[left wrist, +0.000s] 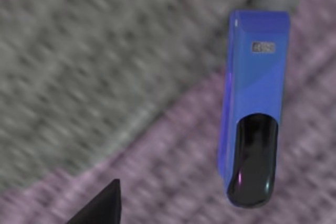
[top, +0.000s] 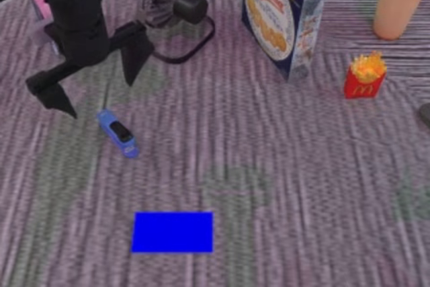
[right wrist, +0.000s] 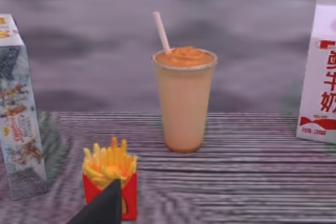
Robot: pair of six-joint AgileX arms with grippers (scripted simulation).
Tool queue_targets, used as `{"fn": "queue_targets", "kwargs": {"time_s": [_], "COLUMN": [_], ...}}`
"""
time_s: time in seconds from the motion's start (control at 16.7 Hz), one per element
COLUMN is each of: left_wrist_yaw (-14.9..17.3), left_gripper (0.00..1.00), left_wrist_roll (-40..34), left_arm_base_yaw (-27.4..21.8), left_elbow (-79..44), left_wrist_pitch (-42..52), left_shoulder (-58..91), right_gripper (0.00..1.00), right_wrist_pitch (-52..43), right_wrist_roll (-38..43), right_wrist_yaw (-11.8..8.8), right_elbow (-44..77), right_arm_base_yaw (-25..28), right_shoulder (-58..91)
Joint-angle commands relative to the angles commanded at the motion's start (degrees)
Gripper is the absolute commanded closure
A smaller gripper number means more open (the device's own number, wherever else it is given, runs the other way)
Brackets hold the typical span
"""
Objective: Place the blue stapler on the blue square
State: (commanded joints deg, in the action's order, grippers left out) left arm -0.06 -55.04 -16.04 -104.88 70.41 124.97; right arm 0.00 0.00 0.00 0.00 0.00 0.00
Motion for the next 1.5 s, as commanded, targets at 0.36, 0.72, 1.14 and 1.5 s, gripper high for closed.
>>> {"fn": "queue_targets", "kwargs": {"time_s": [0.36, 0.72, 1.14, 1.5], "left_wrist_yaw": [0.04, 0.05, 0.05, 0.05], "left_gripper": [0.0, 0.0, 0.53, 0.98], "left_wrist_roll": [0.05, 0.01, 0.01, 0.01], "left_arm_base_yaw": [-0.04, -0.06, -0.06, -0.06], "left_elbow": [10.08, 12.25, 12.25, 12.25], "left_wrist_pitch": [-14.76, -17.44, -17.44, -17.44], "left_shoulder": [4.03, 5.0, 5.0, 5.0], "right_gripper": [0.0, 0.0, 0.0, 0.0], "right_wrist_pitch": [0.0, 0.0, 0.0, 0.0], "right_wrist_roll": [0.0, 0.0, 0.0, 0.0], "right_wrist_yaw": [0.0, 0.0, 0.0, 0.0], "right_elbow": [0.0, 0.0, 0.0, 0.0], "right_arm_base_yaw": [0.0, 0.0, 0.0, 0.0], "right_shoulder": [0.0, 0.0, 0.0, 0.0]}}
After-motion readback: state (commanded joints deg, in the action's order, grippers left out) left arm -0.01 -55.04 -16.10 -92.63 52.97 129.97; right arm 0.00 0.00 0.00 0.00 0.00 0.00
